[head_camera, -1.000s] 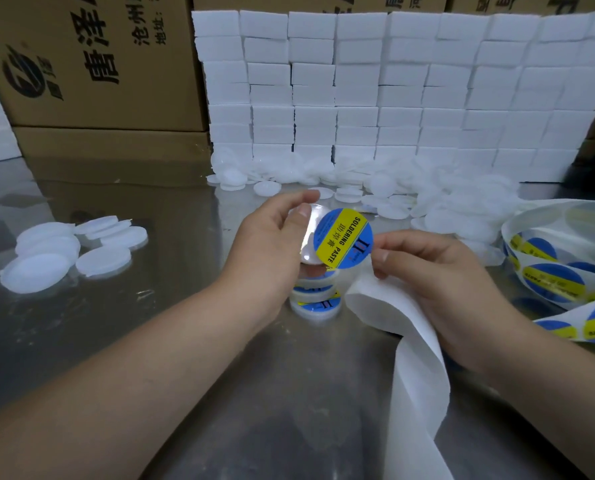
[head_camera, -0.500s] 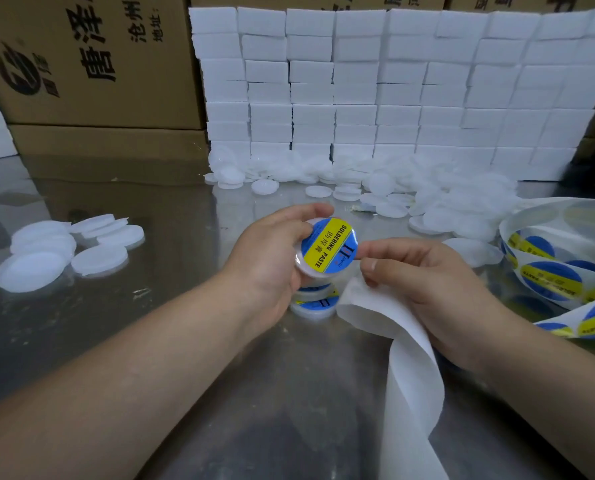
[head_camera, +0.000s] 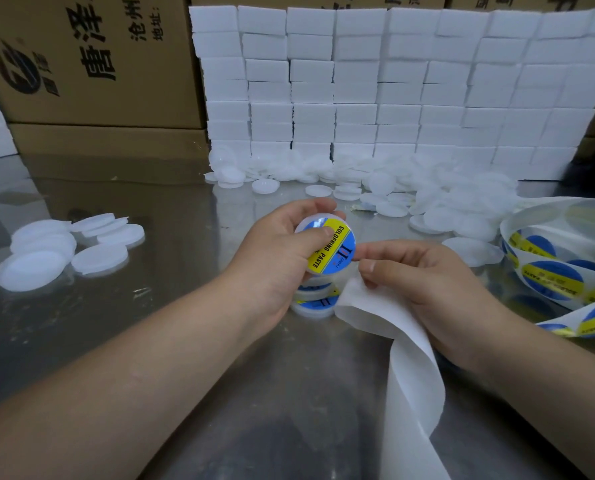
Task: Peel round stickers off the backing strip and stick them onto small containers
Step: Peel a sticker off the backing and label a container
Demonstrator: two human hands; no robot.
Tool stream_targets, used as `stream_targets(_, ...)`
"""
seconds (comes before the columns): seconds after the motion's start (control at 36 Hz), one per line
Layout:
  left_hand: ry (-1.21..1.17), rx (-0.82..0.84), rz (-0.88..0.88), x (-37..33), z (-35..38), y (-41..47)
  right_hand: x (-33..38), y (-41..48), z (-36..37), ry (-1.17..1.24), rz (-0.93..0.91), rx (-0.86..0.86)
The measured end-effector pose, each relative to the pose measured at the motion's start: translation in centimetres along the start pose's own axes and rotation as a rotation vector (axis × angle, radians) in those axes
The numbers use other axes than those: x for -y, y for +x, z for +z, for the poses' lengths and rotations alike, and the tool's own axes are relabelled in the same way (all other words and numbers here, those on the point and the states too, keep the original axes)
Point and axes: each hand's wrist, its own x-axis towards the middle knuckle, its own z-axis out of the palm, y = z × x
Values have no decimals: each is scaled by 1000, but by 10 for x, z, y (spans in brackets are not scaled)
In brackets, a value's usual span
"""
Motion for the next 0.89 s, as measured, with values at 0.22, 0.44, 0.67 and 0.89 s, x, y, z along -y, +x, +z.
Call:
stream_targets(0.22, 20, 12, 27, 1, 0, 0, -1, 0, 0, -4, -4, 27)
stream_targets(0.44, 16, 29, 44, 4, -1, 1, -2, 2, -1, -12, -14, 40)
stream_targets(0.67, 40, 56, 75, 4, -1, -1, -1, 0, -1, -26, -11, 25)
stream_targets(0.89, 120, 23, 186, 2, 1, -5, 1, -1, 0, -1, -1, 26)
